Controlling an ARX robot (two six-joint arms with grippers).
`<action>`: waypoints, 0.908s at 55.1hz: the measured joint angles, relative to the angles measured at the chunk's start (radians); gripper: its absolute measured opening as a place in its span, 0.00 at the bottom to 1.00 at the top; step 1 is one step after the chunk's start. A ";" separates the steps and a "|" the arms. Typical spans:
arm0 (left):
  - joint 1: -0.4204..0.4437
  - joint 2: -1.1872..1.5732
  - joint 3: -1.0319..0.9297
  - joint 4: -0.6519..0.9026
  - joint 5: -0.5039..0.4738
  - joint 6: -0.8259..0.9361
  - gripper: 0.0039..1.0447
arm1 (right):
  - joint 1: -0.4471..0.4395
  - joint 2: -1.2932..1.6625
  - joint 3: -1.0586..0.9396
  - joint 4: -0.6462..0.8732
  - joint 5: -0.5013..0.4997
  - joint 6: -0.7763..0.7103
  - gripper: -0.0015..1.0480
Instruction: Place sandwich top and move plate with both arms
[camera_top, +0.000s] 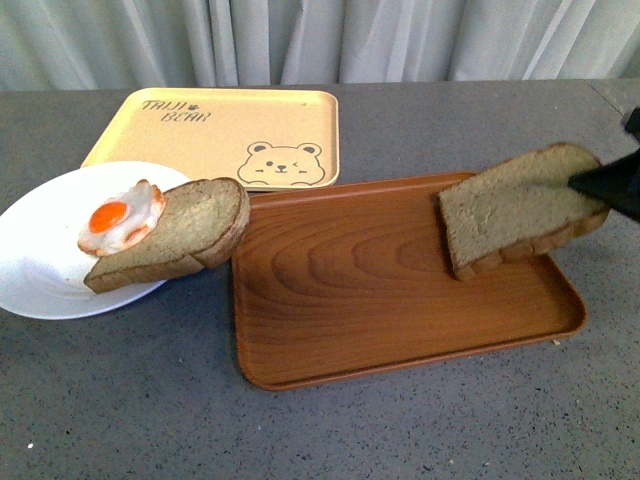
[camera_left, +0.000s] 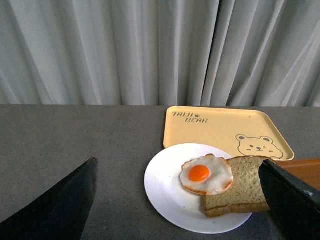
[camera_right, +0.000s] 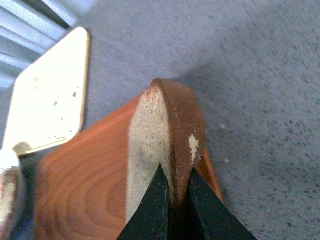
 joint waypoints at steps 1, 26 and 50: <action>0.000 0.000 0.000 0.000 0.000 0.000 0.92 | 0.002 -0.017 0.000 0.000 -0.005 0.011 0.03; 0.000 0.000 0.000 0.000 0.000 0.000 0.92 | 0.397 -0.085 0.197 0.013 0.039 0.158 0.03; 0.000 0.000 0.000 0.000 0.000 0.000 0.92 | 0.637 0.258 0.441 -0.035 0.119 0.138 0.03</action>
